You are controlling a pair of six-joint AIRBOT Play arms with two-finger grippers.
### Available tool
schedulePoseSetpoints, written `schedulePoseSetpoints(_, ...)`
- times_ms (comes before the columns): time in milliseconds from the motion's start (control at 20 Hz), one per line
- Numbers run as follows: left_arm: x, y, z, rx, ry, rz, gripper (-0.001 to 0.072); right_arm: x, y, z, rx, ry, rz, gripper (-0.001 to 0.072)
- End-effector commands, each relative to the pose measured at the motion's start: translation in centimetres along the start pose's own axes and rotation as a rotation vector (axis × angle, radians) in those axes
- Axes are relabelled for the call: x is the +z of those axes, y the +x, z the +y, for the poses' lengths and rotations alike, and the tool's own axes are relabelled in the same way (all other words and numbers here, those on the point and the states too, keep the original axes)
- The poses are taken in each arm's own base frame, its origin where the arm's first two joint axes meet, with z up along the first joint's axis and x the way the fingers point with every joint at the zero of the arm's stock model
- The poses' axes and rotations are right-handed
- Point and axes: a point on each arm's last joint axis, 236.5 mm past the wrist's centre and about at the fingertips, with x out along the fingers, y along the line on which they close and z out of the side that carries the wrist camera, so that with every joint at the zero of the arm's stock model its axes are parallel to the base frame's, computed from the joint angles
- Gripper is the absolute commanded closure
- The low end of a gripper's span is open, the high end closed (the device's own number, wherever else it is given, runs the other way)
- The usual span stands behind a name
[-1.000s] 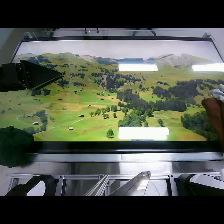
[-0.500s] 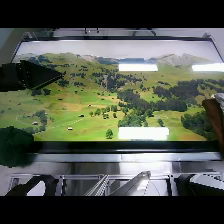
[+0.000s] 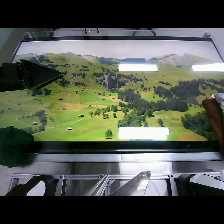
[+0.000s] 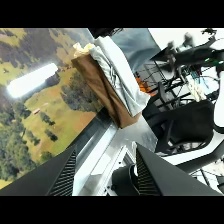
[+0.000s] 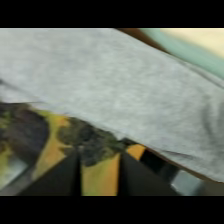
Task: Fold the shirts.
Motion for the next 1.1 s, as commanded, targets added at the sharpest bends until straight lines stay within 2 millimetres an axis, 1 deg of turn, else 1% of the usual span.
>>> schedulePoseSetpoints(0, 0.0, 0.0, 0.0, 0.001, 0.0, -0.002, 0.0322, -1.2, -6.0, 9.3, 0.325, -0.14, -0.046, 0.0692)
schedulePoseSetpoints(50, 0.0, 0.0, 0.0, 0.001, 0.0, 0.0, 0.0387, -1.9, -7.0, 10.2, 0.341, -0.166, -0.059, 0.0693)
schedulePoseSetpoints(100, -0.1, 0.0, 0.2, 0.009, 0.0, 0.005, 0.0573, -2.7, -7.9, 10.9, 0.342, -0.202, -0.076, 0.0693)
schedulePoseSetpoints(150, -0.3, 0.0, 0.4, 0.018, 0.002, 0.011, 0.0705, -3.7, -8.8, 11.6, 0.342, -0.243, -0.093, 0.0693)
schedulePoseSetpoints(250, -1.3, -0.1, 1.7, 0.073, 0.004, 0.056, 0.07, -6.5, -10.4, 13.5, 0.362, -0.335, -0.115, 0.0693)
schedulePoseSetpoints(350, -3.7, -0.1, 3.6, 0.164, 0.0, 0.155, 0.07, -10.2, -10.9, 15.6, 0.403, -0.396, -0.121, 0.0693)
schedulePoseSetpoints(400, -5.1, 0.0, 4.1, 0.198, -0.001, 0.191, 0.07, -12.7, -10.6, 16.6, 0.429, -0.442, -0.115, 0.0693)
schedulePoseSetpoints(450, -6.1, 0.3, 4.2, 0.214, -0.001, 0.194, 0.07, -14.9, -10.1, 17.1, 0.453, -0.468, -0.101, 0.0693)
schedulePoseSetpoints(500, -7.8, 0.7, 4.6, 0.238, -0.001, 0.174, 0.0699, -19.8, -8.4, 17.6, 0.503, -0.516, -0.066, 0.0693)
schedulePoseSetpoints(550, -8.8, 0.8, 5.1, 0.255, -0.004, 0.157, 0.0696, -23.1, -6.9, 17.5, 0.535, -0.55, -0.04, 0.0693)
schedulePoseSetpoints(600, -10.2, 0.9, 5.6, 0.269, -0.018, 0.14, 0.0689, -26.4, -5.5, 16.9, 0.56, -0.591, -0.011, 0.0693)
schedulePoseSetpoints(650, -11.8, 1.0, 6.1, 0.277, -0.043, 0.136, 0.0688, -29.7, -4.0, 15.9, 0.584, -0.62, 0.026, 0.0693)
schedulePoseSetpoints(700, -13.4, 1.1, 6.5, 0.281, -0.067, 0.139, 0.0688, -32.4, -2.7, 14.8, 0.605, -0.646, 0.05, 0.0693)
schedulePoseSetpoints(800, -16.3, 1.3, 7.0, 0.273, -0.11, 0.158, 0.0688, -36.5, 0.2, 12.7, 0.64, -0.662, 0.09, 0.0693)
schedulePoseSetpoints(900, -18.5, 1.4, 7.2, 0.272, -0.13, 0.167, 0.0688, -38.9, 2.4, 11.3, 0.643, -0.685, 0.136, 0.0693)
schedulePoseSetpoints(950, -19.3, 1.5, 7.1, 0.27, -0.135, 0.165, 0.0688, -39.8, 3.1, 10.8, 0.636, -0.707, 0.168, 0.0693)
schedulePoseSetpoints(1050, -20.3, 1.5, 7.1, 0.274, -0.131, 0.162, 0.0688, -40.6, 3.9, 10.6, 0.626, -0.763, 0.205, 0.0693)
